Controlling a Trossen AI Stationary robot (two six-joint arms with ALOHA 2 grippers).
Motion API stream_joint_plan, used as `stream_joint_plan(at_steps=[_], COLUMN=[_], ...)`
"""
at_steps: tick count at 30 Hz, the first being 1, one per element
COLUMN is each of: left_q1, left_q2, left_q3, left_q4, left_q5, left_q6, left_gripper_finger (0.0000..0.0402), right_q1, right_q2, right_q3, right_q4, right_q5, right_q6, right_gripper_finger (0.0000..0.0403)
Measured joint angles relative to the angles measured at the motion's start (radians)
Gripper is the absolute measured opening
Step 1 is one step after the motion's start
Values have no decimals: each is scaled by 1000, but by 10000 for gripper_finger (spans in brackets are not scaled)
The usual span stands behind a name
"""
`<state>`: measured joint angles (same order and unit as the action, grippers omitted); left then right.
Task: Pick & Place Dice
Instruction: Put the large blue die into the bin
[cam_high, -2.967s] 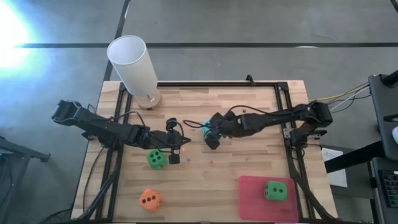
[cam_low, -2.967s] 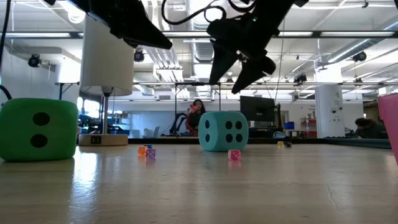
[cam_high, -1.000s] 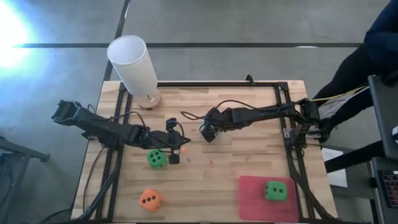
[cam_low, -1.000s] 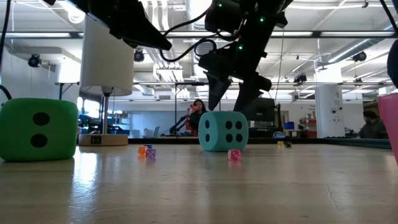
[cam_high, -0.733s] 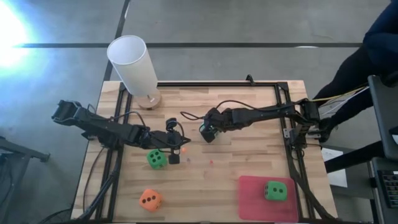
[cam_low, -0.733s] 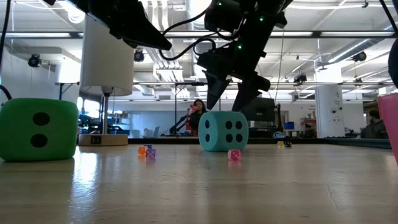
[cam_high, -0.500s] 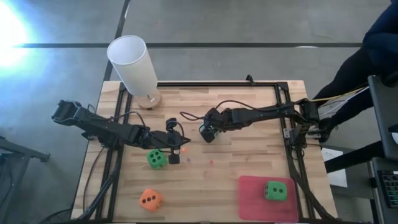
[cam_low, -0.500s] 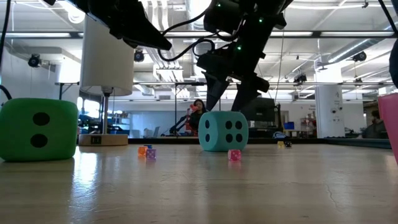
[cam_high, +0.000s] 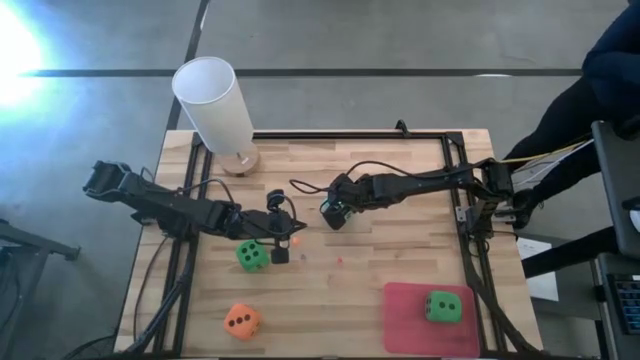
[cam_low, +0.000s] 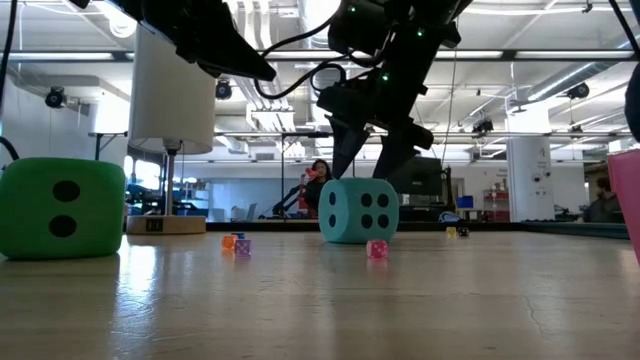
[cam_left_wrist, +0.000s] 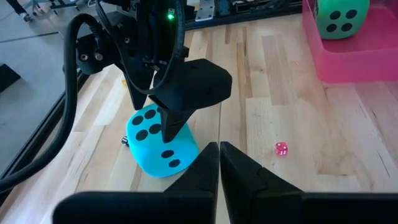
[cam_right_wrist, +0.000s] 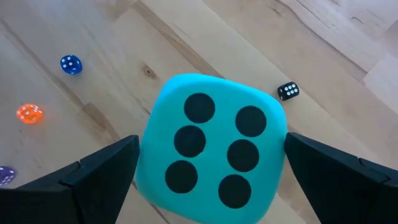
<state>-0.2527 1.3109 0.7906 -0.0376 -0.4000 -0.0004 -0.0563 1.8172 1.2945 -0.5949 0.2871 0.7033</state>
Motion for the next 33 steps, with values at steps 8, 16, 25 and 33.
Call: stream_joint_plan(at_steps=[8,16,25,33], left_q1=[0,0,0,0], left_q2=[0,0,0,0], left_q3=[0,0,0,0], left_q4=[0,0,0,0], left_q5=[0,0,0,0], left_q6=[0,0,0,0], left_gripper_finger=[19,19,19,19], right_q1=[-3,-3,-3,-3], right_q2=[0,0,-2,-2], right_q3=[0,-8,-45,-57], right_q4=[0,3,61,74], right_q5=[0,1,4,3], right_q6=[2,5,5,5], right_gripper_finger=[400,400,400,400])
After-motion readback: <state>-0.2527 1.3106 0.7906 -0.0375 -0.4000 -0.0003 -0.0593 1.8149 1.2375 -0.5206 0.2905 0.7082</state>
